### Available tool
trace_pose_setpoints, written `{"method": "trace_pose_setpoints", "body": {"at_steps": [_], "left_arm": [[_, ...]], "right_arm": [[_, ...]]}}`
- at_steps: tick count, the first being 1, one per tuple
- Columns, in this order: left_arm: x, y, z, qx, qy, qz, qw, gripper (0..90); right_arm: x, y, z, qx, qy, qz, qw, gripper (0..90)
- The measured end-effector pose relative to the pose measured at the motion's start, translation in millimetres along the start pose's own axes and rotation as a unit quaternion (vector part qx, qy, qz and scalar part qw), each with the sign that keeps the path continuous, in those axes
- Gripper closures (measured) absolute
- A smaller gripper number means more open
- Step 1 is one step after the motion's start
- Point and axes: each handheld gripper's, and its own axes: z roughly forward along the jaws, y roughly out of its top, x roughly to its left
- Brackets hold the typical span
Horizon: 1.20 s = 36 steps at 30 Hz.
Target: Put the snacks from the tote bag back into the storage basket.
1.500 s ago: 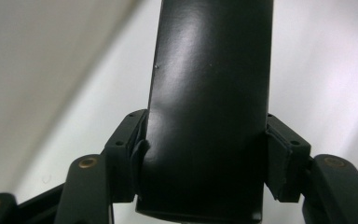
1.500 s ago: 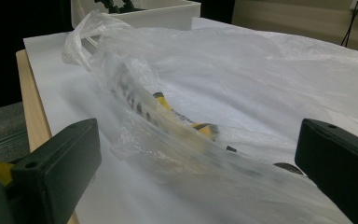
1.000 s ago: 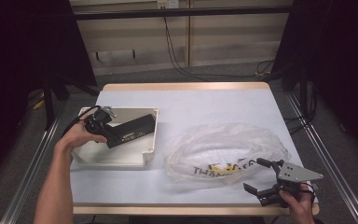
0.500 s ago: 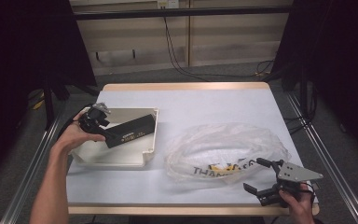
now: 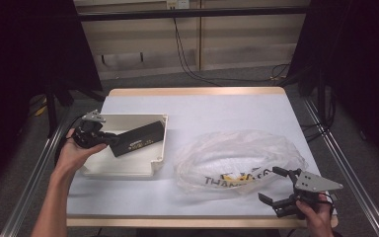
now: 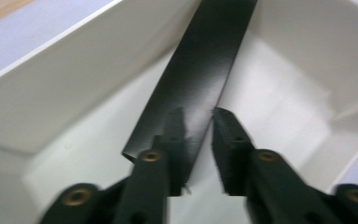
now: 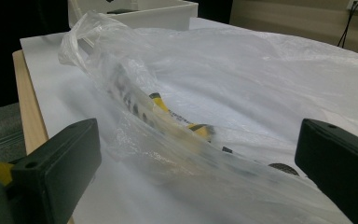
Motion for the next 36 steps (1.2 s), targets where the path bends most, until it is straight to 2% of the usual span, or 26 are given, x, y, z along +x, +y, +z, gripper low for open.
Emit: {"method": "trace_pose_setpoints", "body": {"at_steps": [1, 2, 3, 4, 5, 8, 9, 11, 12, 13, 16, 18, 20, 23, 24, 26, 28, 31, 32, 33, 35, 36], "left_arm": [[-8.1, -3.3, 1.3, -0.007, -0.005, 0.002, 1.0000, 84.1], [-8.1, -3.3, 1.3, -0.007, -0.005, 0.002, 1.0000, 86.0], [-16.1, -5.3, 3.7, 0.005, -0.008, 0.017, 0.9998, 87.8], [-16.1, -5.3, 3.7, 0.005, -0.008, 0.017, 0.9998, 90.0], [-22.1, -7.1, 4.7, -0.002, -0.008, 0.012, 0.9999, 90.0], [-26.7, -9.4, 7.0, -0.007, 0.003, 0.007, 0.9999, 90.0], [-28.6, -11.1, 8.9, -0.008, 0.000, 0.007, 0.9999, 90.0], [-31.8, -14.7, 13.6, -0.011, 0.006, 0.004, 0.9999, 90.0], [-33.1, -16.6, 15.9, -0.010, 0.018, 0.006, 0.9998, 90.0], [-33.7, -21.4, 19.9, -0.020, 0.011, -0.002, 0.9997, 90.0], [-35.1, -25.4, 27.5, -0.009, 0.022, -0.004, 0.9997, 90.0], [-33.7, -26.0, 29.5, -0.002, 0.020, 0.000, 0.9998, 90.0], [-31.3, -26.2, 36.4, -0.004, 0.021, -0.011, 0.9997, 90.0], [-29.2, -24.6, 41.3, 0.000, 0.024, -0.013, 0.9996, 90.0], [-28.0, -24.0, 44.3, 0.000, 0.017, -0.019, 0.9997, 90.0], [-24.4, -22.3, 49.2, 0.006, 0.024, -0.023, 0.9994, 90.0], [-22.6, -20.3, 55.4, 0.000, 0.017, -0.034, 0.9993, 90.0], [-23.0, -18.9, 60.9, 0.004, 0.018, -0.036, 0.9992, 90.0], [-21.4, -18.0, 64.4, 0.007, 0.011, -0.033, 0.9994, 90.0], [-21.6, -17.8, 66.9, -0.001, 0.011, -0.040, 0.9992, 90.0], [-21.0, -16.5, 67.9, 0.005, 0.011, -0.036, 0.9993, 90.0], [-21.4, -15.7, 70.2, 0.006, 0.005, -0.042, 0.9991, 90.0]], "right_arm": [[0.1, 0.0, 0.1, 0.000, 0.000, -0.001, 1.0000, 0.0], [0.1, 0.0, 0.1, 0.000, 0.000, -0.001, 1.0000, 0.0], [0.4, -0.2, -0.4, 0.000, 0.000, 0.000, 1.0000, 0.0], [0.4, -0.2, -0.4, 0.000, 0.000, 0.000, 1.0000, 0.0], [0.3, -0.3, -0.4, 0.000, 0.002, 0.000, 1.0000, 0.0], [0.1, -0.3, -1.2, -0.001, 0.006, 0.002, 1.0000, 0.0], [-0.3, -0.3, -1.6, 0.000, 0.007, 0.001, 1.0000, 0.0], [-0.3, -0.5, -1.6, -0.002, -0.001, 0.000, 1.0000, 0.0], [-0.3, -0.6, -1.9, -0.002, 0.000, 0.001, 1.0000, 0.0], [-0.1, -0.7, -1.8, -0.001, -0.001, 0.000, 1.0000, 0.0], [-0.1, -0.8, -1.4, -0.002, 0.001, 0.000, 1.0000, 0.0], [0.2, -0.8, -1.1, 0.000, -0.002, 0.001, 1.0000, 0.0], [0.3, -0.7, -0.7, 0.001, 0.000, 0.000, 1.0000, 0.0], [0.3, -0.7, -0.8, 0.001, 0.000, -0.001, 1.0000, 0.0], [0.3, -0.7, -0.8, 0.001, 0.000, -0.001, 1.0000, 0.0], [0.2, -0.8, -0.8, 0.002, 0.000, -0.001, 1.0000, 0.0], [0.1, -1.0, -1.1, 0.002, 0.000, 0.000, 1.0000, 0.0], [-0.4, -1.3, -0.8, 0.001, 0.001, 0.002, 1.0000, 0.0], [-0.4, -1.4, -0.8, 0.002, -0.001, 0.004, 1.0000, 0.0], [-0.7, -1.4, -0.6, 0.001, -0.001, 0.004, 1.0000, 0.0], [-1.2, -1.4, -0.4, 0.001, -0.001, 0.003, 1.0000, 0.0], [-1.2, -1.4, -0.4, 0.001, -0.001, 0.003, 1.0000, 0.0]]}}
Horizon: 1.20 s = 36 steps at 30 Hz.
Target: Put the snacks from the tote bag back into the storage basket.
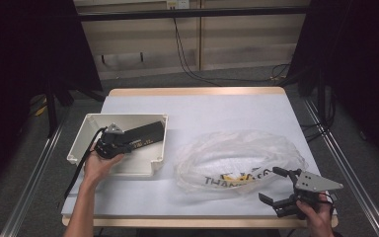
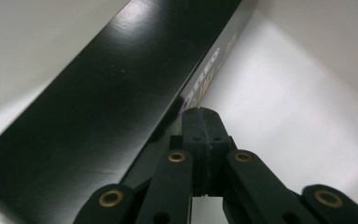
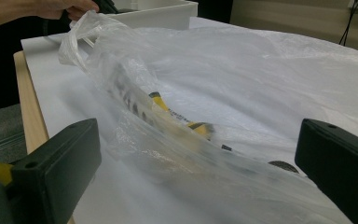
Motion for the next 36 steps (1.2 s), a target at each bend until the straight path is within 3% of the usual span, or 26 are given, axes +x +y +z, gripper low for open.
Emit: {"method": "trace_pose_setpoints", "body": {"at_steps": [7, 9, 16, 22, 26, 27, 36], "left_arm": [[-2.3, 7.9, 8.2, 0.006, 0.002, 0.006, 1.0000, 90.0], [-0.8, 10.5, 11.1, -0.003, 0.006, -0.002, 1.0000, 90.0], [0.8, 15.6, 16.8, 0.001, 0.004, -0.001, 1.0000, 90.0], [3.0, 17.0, 21.3, -0.002, 0.001, -0.011, 0.9999, 90.0], [3.0, 16.8, 24.1, -0.004, 0.011, -0.011, 0.9999, 90.0], [3.4, 16.7, 25.1, -0.008, 0.015, -0.019, 0.9997, 90.0], [4.2, 19.8, 30.5, -0.014, 0.021, -0.025, 0.9993, 90.0]], "right_arm": [[0.1, 0.3, 1.9, -0.001, 0.006, 0.002, 1.0000, 0.0], [0.2, 0.2, 2.0, -0.001, 0.006, 0.002, 1.0000, 0.0], [-1.8, -1.6, -0.2, 0.000, 0.003, 0.005, 1.0000, 0.0], [-3.0, -1.2, 2.0, 0.001, 0.001, 0.004, 1.0000, 0.0], [-2.8, -0.7, 2.6, -0.001, 0.005, 0.004, 1.0000, 0.0], [-2.7, -0.5, 2.3, 0.000, 0.007, 0.003, 1.0000, 0.0], [-1.0, 0.9, 2.1, -0.001, 0.005, 0.001, 1.0000, 0.0]]}}
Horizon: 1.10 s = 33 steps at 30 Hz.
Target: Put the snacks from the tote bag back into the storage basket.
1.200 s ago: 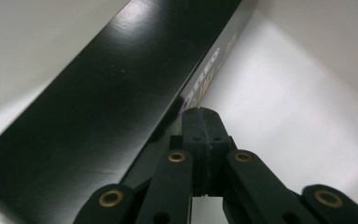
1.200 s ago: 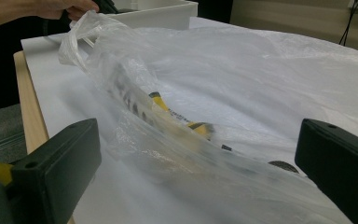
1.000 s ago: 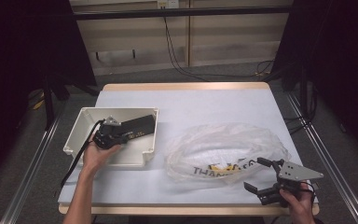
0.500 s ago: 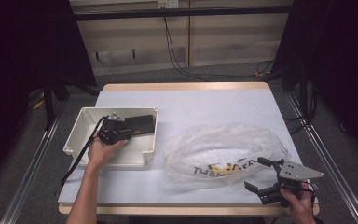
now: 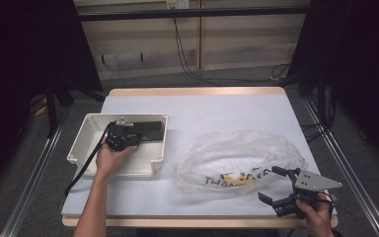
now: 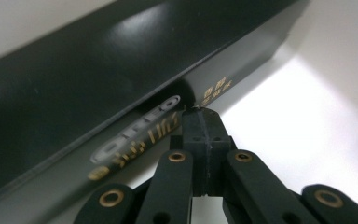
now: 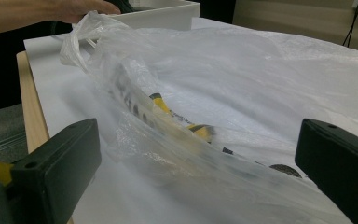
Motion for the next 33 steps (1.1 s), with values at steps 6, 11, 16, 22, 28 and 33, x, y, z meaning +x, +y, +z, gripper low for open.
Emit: {"method": "trace_pose_setpoints", "body": {"at_steps": [6, 11, 16, 22, 28, 33], "left_arm": [[-0.1, 3.3, 5.3, -0.002, -0.002, -0.002, 1.0000, 90.0], [0.9, 5.0, 7.6, 0.000, -0.008, -0.004, 1.0000, 90.0], [-1.2, 3.7, 6.7, 0.005, -0.009, 0.004, 0.9999, 90.0], [-3.6, 5.1, -5.8, -0.007, -0.024, 0.028, 0.9993, 84.7], [-9.2, 3.9, -25.3, -0.022, -0.011, 0.050, 0.9985, 69.8], [-12.2, 0.5, -43.7, -0.032, -0.004, 0.067, 0.9973, 42.5]], "right_arm": [[-0.4, 0.1, 1.2, 0.000, 0.005, -0.002, 1.0000, 0.0], [-0.3, -0.2, 0.1, 0.001, 0.000, -0.002, 1.0000, 0.0], [0.0, -0.2, -2.0, -0.001, 0.000, -0.003, 1.0000, 0.0], [0.3, 0.5, -1.9, -0.001, -0.002, -0.007, 1.0000, 0.0], [-0.1, 0.5, -2.3, -0.001, -0.004, -0.003, 1.0000, 0.0], [-0.2, 0.5, -2.1, -0.001, -0.004, -0.003, 1.0000, 0.0]]}}
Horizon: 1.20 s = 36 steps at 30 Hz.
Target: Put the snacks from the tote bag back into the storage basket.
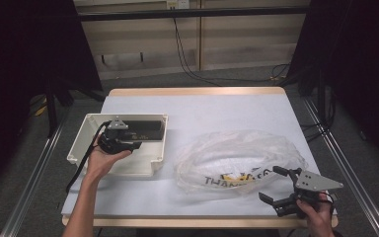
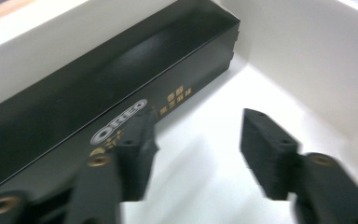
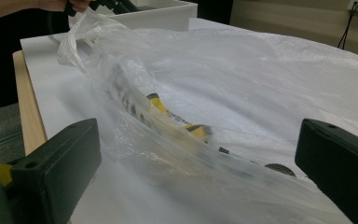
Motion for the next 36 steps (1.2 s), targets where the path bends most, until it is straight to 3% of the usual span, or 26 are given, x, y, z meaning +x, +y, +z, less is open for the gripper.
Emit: {"method": "trace_pose_setpoints", "body": {"at_steps": [1, 3, 4, 6, 9, 12, 15, 22, 27, 28, 30, 32, 36], "left_arm": [[-0.7, -0.2, -3.8, 0.002, 0.006, 0.002, 1.0000, 42.5], [-0.6, -0.6, -11.4, -0.004, 0.009, 0.005, 0.9999, 26.3], [-0.7, -0.9, -15.4, -0.011, 0.014, 0.009, 0.9998, 26.3], [0.5, -1.8, -28.4, -0.022, 0.016, 0.013, 0.9996, 15.0], [1.3, -2.2, -36.9, -0.028, 0.011, 0.015, 0.9994, 10.0], [2.5, -2.8, -51.0, -0.045, -0.003, 0.002, 0.9990, 7.9], [2.4, -6.2, -67.0, -0.061, -0.008, 0.019, 0.9979, 5.5], [17.9, -27.2, -98.4, -0.092, 0.011, 0.002, 0.9957, 3.1], [18.2, -42.6, -115.0, -0.084, 0.030, -0.004, 0.9960, 3.2], [18.3, -48.4, -120.4, -0.071, 0.031, 0.015, 0.9968, 3.3], [20.3, -51.8, -123.4, -0.068, 0.034, 0.012, 0.9970, 3.3], [22.4, -58.8, -129.0, -0.069, 0.050, 0.007, 0.9964, 3.3], [30.7, -75.8, -136.5, -0.079, 0.041, 0.001, 0.9960, 3.3]], "right_arm": [[0.0, 0.0, 0.0, 0.000, 0.000, 0.000, 1.0000, 0.0], [0.0, 0.0, -0.1, 0.000, -0.001, 0.000, 1.0000, 0.0], [0.0, 0.0, -0.1, 0.000, -0.001, 0.000, 1.0000, 0.0], [-0.4, 0.0, 0.1, 0.000, -0.002, 0.000, 1.0000, 0.0], [-0.5, 0.0, 0.3, 0.000, -0.003, 0.000, 1.0000, 0.0], [-0.4, 0.0, 0.4, 0.000, -0.002, 0.000, 1.0000, 0.0], [-0.3, 0.0, 0.2, -0.001, -0.003, 0.000, 1.0000, 0.0], [0.0, -0.1, -0.1, -0.001, -0.002, 0.003, 1.0000, 0.0], [0.5, 0.1, 0.0, 0.000, -0.004, 0.003, 1.0000, 0.0], [0.7, 0.1, 0.0, 0.000, -0.004, 0.003, 1.0000, 0.0], [0.9, -0.1, -0.2, 0.000, -0.005, 0.003, 1.0000, 0.0], [1.0, -0.1, -0.3, -0.001, -0.005, 0.002, 1.0000, 0.0], [0.8, -0.2, -0.5, 0.000, -0.006, 0.003, 1.0000, 0.0]]}}
